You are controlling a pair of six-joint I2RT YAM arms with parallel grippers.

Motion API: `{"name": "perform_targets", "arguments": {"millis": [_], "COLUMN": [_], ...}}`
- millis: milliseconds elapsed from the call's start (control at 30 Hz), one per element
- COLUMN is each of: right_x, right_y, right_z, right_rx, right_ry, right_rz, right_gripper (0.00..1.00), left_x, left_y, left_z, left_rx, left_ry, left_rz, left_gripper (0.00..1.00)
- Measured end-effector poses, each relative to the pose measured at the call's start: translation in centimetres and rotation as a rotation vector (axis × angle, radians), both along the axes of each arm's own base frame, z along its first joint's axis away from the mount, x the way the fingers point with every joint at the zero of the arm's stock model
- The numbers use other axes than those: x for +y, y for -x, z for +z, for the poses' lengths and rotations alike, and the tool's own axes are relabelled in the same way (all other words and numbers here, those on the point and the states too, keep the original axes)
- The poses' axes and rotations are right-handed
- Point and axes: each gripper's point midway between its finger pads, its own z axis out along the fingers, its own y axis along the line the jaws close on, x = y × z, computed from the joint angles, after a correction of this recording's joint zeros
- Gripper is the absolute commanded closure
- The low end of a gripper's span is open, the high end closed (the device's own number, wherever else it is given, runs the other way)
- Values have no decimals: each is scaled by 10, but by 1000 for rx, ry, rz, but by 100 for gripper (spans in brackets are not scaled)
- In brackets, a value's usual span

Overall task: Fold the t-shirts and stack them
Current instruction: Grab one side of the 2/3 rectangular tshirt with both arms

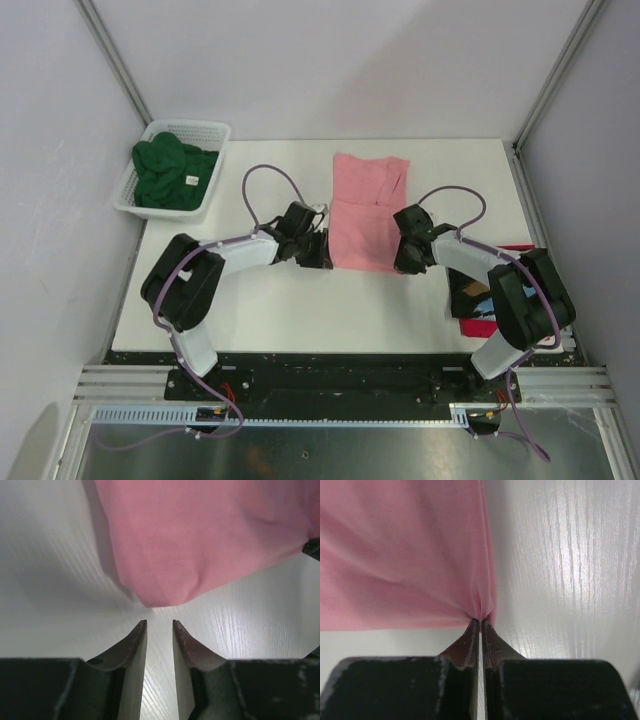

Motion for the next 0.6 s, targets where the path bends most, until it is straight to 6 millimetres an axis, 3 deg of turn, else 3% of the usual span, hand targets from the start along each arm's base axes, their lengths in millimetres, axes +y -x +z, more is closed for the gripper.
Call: {"name": "perform_targets", "arguments": {"millis": [600], "right_x": [-3], "right_y": [-1], "right_z": [0], "right_rx": [8], "right_ry": [-13], "right_rz": [3], "right_gripper": [97], "left_x": [-6], "left_y": [-22], "left_z": [-9], "left_rx": [-41], "left_ry": [-19], "left_rz": [18], "left_gripper": [72]}}
